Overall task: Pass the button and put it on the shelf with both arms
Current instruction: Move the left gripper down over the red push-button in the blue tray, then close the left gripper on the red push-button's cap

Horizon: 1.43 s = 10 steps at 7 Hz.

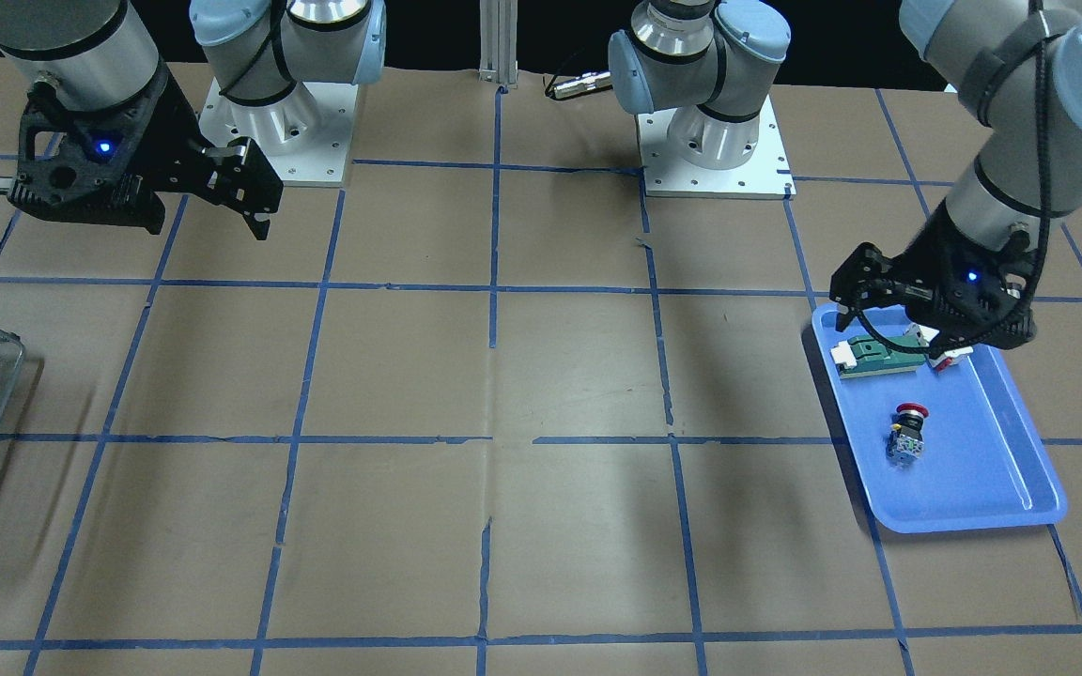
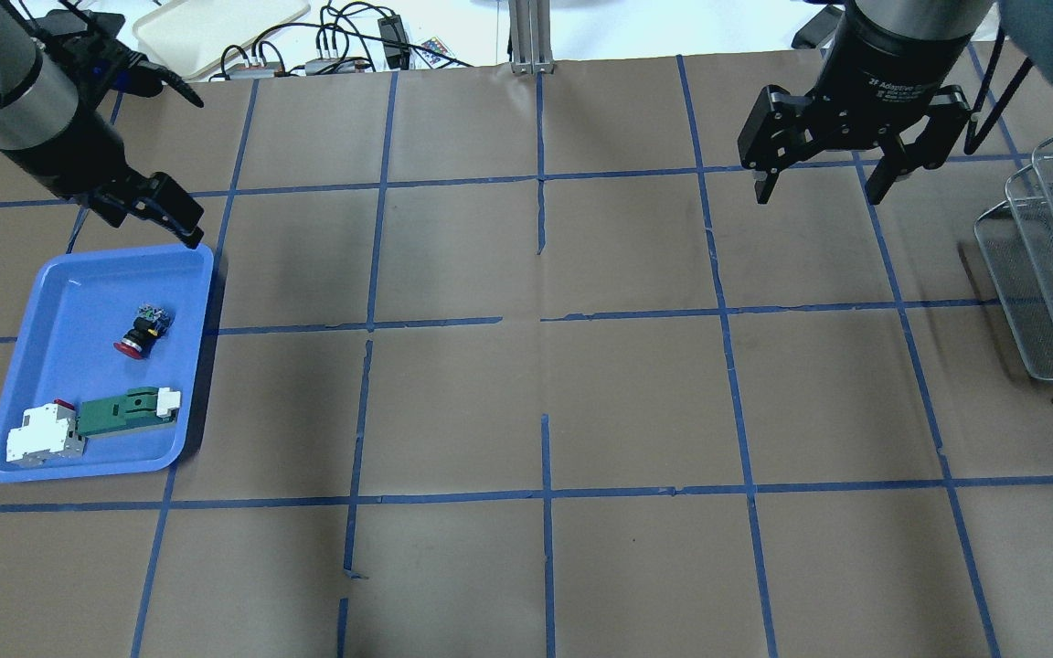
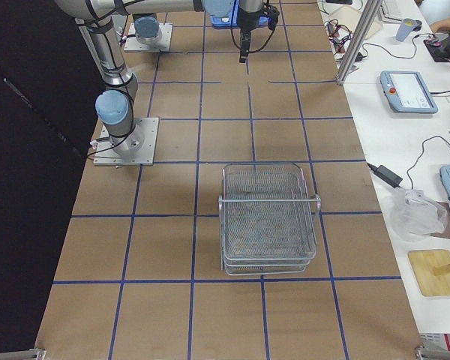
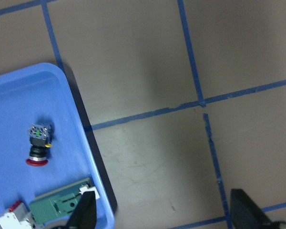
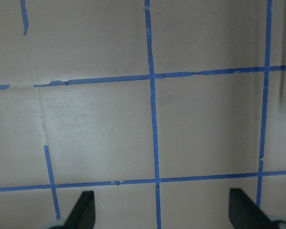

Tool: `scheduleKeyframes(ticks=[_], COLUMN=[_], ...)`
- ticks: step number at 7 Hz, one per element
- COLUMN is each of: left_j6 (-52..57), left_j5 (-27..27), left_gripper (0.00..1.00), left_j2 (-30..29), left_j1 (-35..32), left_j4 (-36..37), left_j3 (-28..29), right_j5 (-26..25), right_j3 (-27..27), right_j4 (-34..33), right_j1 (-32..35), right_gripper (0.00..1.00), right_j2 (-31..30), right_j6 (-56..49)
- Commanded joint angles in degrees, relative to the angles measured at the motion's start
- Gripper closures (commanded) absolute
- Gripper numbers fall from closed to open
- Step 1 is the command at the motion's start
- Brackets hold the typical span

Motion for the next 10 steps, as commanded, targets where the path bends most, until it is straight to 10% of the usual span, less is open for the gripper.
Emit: scheduleKeyframes(ticks=[1, 7, 8, 10], left_j6=[12.51, 17.74, 17.66, 17.83], left_j5=[-1.63, -1.01, -1.1, -1.63], left_gripper=[0.0, 0.0, 0.12, 0.8], left_j2=[-5.4, -17.47, -17.56, -17.57], left_j1=[7.63, 16.79, 16.79, 16.79], left_j4=[7.07, 30.48, 30.57, 30.92], left_j3=[-3.15, -15.73, -15.38, -15.73], right_j5=[0.31, -0.22, -0.39, -0.48], right_j3=[0.0, 0.18, 0.18, 0.18], right_j4=[-0.19, 0.15, -0.19, -0.2], right_j1=[-0.04, -0.04, -0.21, -0.22], right_gripper=[0.0, 0.0, 0.0, 0.0], right_j2=[0.11, -0.15, -0.06, 0.03], right_j6=[-0.04, -0.66, -0.83, -0.92])
